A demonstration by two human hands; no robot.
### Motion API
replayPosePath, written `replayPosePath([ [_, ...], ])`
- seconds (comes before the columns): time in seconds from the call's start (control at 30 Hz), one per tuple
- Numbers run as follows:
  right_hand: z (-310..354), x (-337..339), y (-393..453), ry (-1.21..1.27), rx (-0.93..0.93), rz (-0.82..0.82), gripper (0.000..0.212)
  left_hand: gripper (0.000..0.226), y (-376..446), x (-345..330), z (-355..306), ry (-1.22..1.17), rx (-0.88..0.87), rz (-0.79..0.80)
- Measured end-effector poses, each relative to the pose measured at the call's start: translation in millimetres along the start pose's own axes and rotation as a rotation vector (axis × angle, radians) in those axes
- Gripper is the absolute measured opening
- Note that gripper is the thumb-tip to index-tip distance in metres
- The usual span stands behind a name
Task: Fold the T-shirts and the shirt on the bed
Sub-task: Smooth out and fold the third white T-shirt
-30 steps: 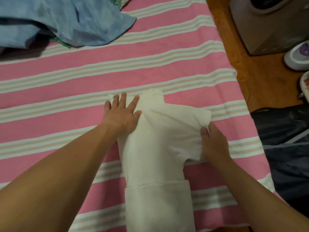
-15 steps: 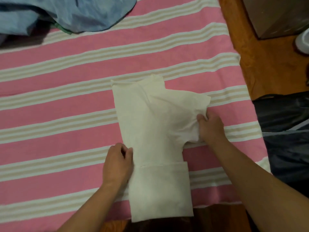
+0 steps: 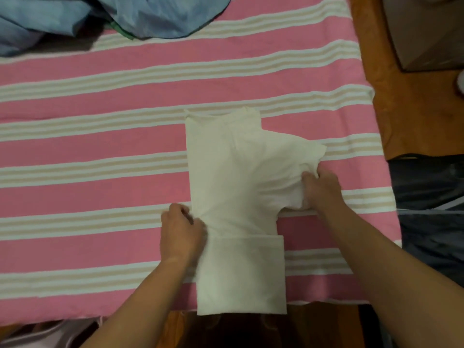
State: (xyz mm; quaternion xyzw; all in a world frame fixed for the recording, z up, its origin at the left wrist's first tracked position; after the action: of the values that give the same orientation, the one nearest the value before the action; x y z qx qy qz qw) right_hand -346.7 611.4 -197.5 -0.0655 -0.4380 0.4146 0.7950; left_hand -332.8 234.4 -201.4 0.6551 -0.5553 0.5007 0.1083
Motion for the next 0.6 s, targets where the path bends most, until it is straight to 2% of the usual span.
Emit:
replayPosePath([
  [0.07, 10, 2, -8, 0.032, 0.028, 0.055, 0.019, 0.018, 2, 4, -44, -0.015, -0.293, -0.05],
  [0.1, 21, 3, -14, 0.033, 0.065, 0.078, 0.023, 0.016, 2, 2, -63, -0.107, -0.355, -0.007],
  [0.13, 35, 3, -20, 0.013, 0.112, 0.089, 0.03, 0.015, 5, -3, -77, -0.237, -0.317, 0.086],
  [0.2, 70, -1, -40, -0.053, 0.245, 0.104, 0.041, 0.013, 12, -20, -91, -0.595, -0.031, 0.33],
  [0.23, 91, -10, -55, -0.094, 0.345, 0.147, 0.04, 0.015, 13, -27, -96, -0.779, 0.135, 0.429],
  [0.27, 109, -26, -73, -0.13, 0.46, 0.24, 0.035, 0.024, 15, -31, -100, -0.936, 0.274, 0.5],
  [0.33, 127, -70, -116, -0.205, 0.595, 0.544, 0.029, 0.045, 17, -30, -104, -1.144, 0.436, 0.59],
  [0.37, 126, -88, -131, -0.253, 0.604, 0.684, 0.037, 0.055, 16, -28, -102, -1.189, 0.481, 0.623],
  [0.4, 122, -100, -135, -0.303, 0.596, 0.756, 0.05, 0.062, 15, -30, -97, -1.209, 0.515, 0.656],
  [0.43, 120, -105, -127, -0.341, 0.599, 0.73, 0.055, 0.064, 14, -32, -91, -1.206, 0.533, 0.669],
  [0.53, 132, -91, -70, -0.414, 0.663, 0.394, 0.042, 0.051, 16, -41, -67, -1.118, 0.543, 0.573],
  [0.6, 145, -94, -40, -0.515, 0.739, 0.325, 0.047, 0.038, 22, -40, -58, -1.047, 0.49, 0.476],
])
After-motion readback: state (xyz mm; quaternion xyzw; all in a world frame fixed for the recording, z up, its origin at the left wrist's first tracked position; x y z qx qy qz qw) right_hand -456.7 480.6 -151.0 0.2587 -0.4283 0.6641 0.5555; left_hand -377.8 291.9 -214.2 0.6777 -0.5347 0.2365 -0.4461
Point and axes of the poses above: each hand's wrist, its own y-axis towards the middle knuckle, its own x-axis out of the back of the hand, z = x × y, the point moved 10 cm from there along y, towards the middle knuckle, and after that the axes turned 7 degrees about -z, right-handed, at the moved point
